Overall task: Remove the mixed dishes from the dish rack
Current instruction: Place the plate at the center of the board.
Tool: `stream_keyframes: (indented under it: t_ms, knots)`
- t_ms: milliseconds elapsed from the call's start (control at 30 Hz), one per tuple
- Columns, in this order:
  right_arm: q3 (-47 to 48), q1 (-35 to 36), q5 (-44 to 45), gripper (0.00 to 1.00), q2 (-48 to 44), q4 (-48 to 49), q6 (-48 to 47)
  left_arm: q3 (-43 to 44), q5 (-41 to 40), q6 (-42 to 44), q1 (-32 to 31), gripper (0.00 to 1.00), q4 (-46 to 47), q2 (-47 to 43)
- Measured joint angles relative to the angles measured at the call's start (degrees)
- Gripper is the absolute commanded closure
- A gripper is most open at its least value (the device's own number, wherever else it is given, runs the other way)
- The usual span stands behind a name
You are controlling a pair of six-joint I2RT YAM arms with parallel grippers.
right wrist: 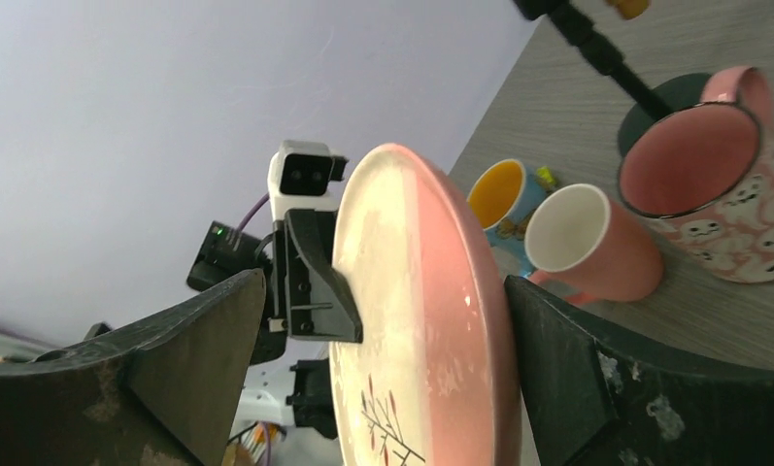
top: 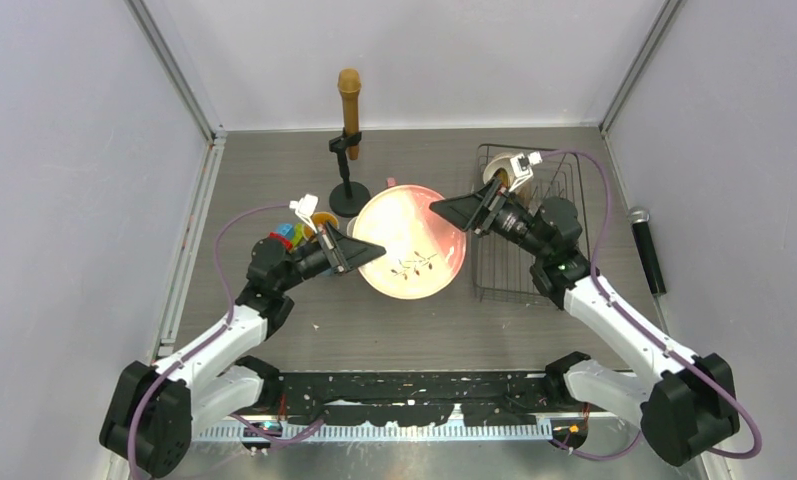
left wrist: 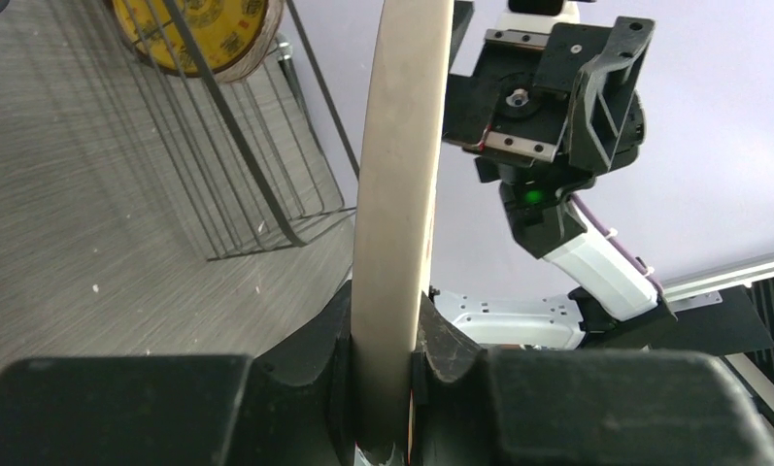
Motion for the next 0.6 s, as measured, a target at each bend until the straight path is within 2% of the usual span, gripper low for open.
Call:
stream_keyframes:
  t_ms: [200, 367, 600]
  knots:
    - [0.0, 0.0, 11.82, 0.01, -7.1, -9.88, -6.12, -0.92, -0.39, 2.25, 0.0, 1.0, -7.08, -3.48]
    - [-0.33, -0.02, 19.15, 0.01, -12.63, -13.51, -9.79, -2.91, -1.86, 4.68, 0.0, 1.0, -15.04, -7.87]
    - [-2.73, -0.02, 22.86, 0.01, -15.98, -13.73, -12.59, -5.75, -3.13, 7.48, 0.0, 1.0, -26.45, -12.79]
